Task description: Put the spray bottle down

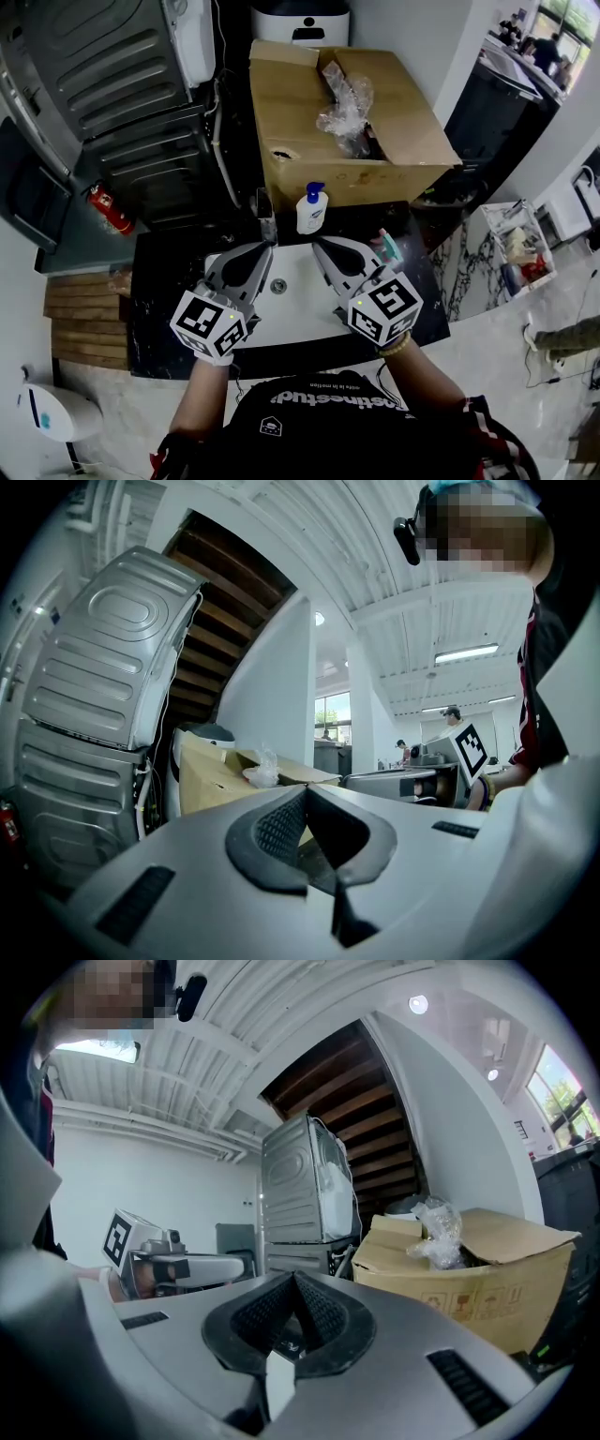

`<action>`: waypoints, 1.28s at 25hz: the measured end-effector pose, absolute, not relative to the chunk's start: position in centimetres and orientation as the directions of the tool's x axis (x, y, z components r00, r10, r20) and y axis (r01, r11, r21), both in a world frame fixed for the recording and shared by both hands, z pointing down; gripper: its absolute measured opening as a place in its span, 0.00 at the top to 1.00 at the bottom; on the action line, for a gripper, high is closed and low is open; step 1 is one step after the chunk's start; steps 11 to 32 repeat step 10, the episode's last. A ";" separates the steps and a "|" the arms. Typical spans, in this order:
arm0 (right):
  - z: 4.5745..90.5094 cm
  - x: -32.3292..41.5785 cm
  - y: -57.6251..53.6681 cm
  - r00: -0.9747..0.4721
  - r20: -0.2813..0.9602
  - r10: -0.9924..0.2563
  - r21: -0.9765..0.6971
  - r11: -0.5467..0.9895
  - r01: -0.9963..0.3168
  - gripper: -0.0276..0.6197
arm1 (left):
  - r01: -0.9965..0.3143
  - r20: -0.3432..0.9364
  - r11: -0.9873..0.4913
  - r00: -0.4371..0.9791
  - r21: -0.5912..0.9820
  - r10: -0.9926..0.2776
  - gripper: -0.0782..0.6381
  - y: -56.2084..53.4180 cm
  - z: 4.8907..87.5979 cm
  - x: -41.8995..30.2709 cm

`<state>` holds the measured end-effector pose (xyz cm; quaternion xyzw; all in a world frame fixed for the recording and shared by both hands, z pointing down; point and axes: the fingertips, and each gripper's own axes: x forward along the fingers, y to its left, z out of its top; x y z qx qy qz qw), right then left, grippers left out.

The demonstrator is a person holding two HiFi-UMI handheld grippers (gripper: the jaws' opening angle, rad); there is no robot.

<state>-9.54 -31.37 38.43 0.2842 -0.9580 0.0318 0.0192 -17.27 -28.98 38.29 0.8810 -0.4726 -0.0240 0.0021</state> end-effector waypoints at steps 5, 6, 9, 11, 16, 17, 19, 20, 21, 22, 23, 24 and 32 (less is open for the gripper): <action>38.4 -9.4 -31.3 -0.837 0.057 -0.545 -0.052 0.835 -0.547 0.90 | -0.829 -0.040 -0.559 0.558 0.024 -0.829 0.87 -29.0 38.2 -17.1; 38.4 -9.4 -31.3 -0.836 0.056 -0.545 -0.051 0.835 -0.548 0.90 | -0.828 -0.041 -0.560 0.559 0.023 -0.828 0.87 -29.0 38.1 -17.1; 38.3 -9.2 -31.2 -0.835 0.053 -0.548 -0.050 0.834 -0.550 0.90 | -0.828 -0.041 -0.561 0.560 0.024 -0.828 0.87 -29.0 38.1 -17.0; 38.2 -9.1 -31.2 -0.834 0.051 -0.549 -0.051 0.833 -0.551 0.90 | -0.827 -0.040 -0.561 0.560 0.025 -0.827 0.87 -28.9 38.1 -16.9; 38.2 -9.1 -31.2 -0.834 0.051 -0.549 -0.051 0.833 -0.551 0.90 | -0.827 -0.040 -0.561 0.560 0.025 -0.827 0.87 -28.9 38.1 -16.9; 38.2 -9.1 -31.2 -0.834 0.051 -0.549 -0.051 0.833 -0.551 0.90 | -0.827 -0.040 -0.561 0.560 0.025 -0.827 0.87 -28.9 38.1 -16.9; 38.2 -9.1 -31.2 -0.834 0.051 -0.549 -0.051 0.833 -0.551 0.90 | -0.827 -0.040 -0.561 0.560 0.025 -0.827 0.87 -28.9 38.1 -16.9; 38.2 -9.1 -31.2 -0.834 0.051 -0.549 -0.051 0.833 -0.551 0.90 | -0.827 -0.040 -0.561 0.560 0.025 -0.827 0.87 -28.9 38.1 -16.9; 38.2 -9.1 -31.2 -0.834 0.051 -0.549 -0.051 0.833 -0.551 0.90 | -0.827 -0.040 -0.561 0.560 0.025 -0.827 0.87 -28.9 38.1 -16.9; 38.2 -9.1 -31.2 -0.834 0.051 -0.549 -0.051 0.833 -0.551 0.90 | -0.827 -0.040 -0.561 0.560 0.025 -0.827 0.87 -28.9 38.1 -16.9; 38.2 -9.1 -31.2 -0.834 0.051 -0.549 -0.051 0.833 -0.551 0.90 | -0.827 -0.040 -0.561 0.560 0.025 -0.827 0.87 -28.9 38.1 -16.9; 38.2 -9.1 -31.2 -0.834 0.051 -0.549 -0.051 0.833 -0.551 0.90 | -0.827 -0.040 -0.561 0.560 0.025 -0.827 0.87 -28.9 38.1 -16.9; 38.2 -9.1 -31.2 -0.834 0.051 -0.549 -0.051 0.833 -0.551 0.90 | -0.827 -0.040 -0.561 0.560 0.025 -0.827 0.87 -28.9 38.1 -16.9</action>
